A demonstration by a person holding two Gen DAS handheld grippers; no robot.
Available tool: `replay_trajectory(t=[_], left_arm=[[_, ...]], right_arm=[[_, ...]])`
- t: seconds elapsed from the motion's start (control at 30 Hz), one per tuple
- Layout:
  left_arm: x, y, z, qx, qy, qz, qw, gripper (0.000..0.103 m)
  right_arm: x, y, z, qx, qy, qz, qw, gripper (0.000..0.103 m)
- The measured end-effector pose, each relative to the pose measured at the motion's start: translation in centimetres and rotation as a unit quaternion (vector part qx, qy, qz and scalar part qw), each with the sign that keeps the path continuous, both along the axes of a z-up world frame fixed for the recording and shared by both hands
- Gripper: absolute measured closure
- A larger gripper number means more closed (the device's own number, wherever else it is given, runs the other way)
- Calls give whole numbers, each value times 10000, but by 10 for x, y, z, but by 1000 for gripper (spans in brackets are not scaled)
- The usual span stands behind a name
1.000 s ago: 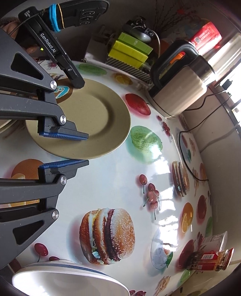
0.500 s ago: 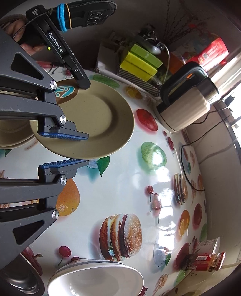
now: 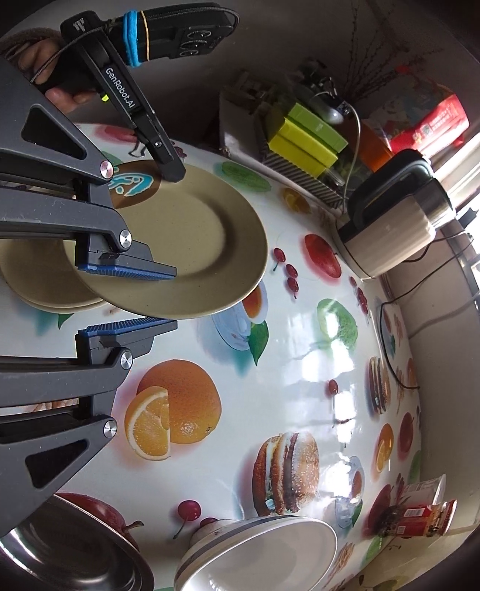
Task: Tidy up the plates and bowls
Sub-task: 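Lift the plate with the right gripper onto the stack in the left gripper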
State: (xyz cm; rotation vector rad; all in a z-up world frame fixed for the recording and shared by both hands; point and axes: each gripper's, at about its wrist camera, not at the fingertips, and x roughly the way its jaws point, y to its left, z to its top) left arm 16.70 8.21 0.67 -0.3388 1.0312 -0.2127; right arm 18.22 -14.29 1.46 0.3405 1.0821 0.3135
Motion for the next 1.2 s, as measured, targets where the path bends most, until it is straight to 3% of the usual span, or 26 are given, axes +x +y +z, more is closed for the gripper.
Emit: replay_trajectory(t=[0.57,1.2], left_arm=[[-40,7,-8,-22,49,94,9999,83],[-60,8,-16,-24,106,112,9999,83]], right_arm=[[-40,7,-11,48,85,188,9998,83],[-56,11,-16,-23,135,262,9996,83]])
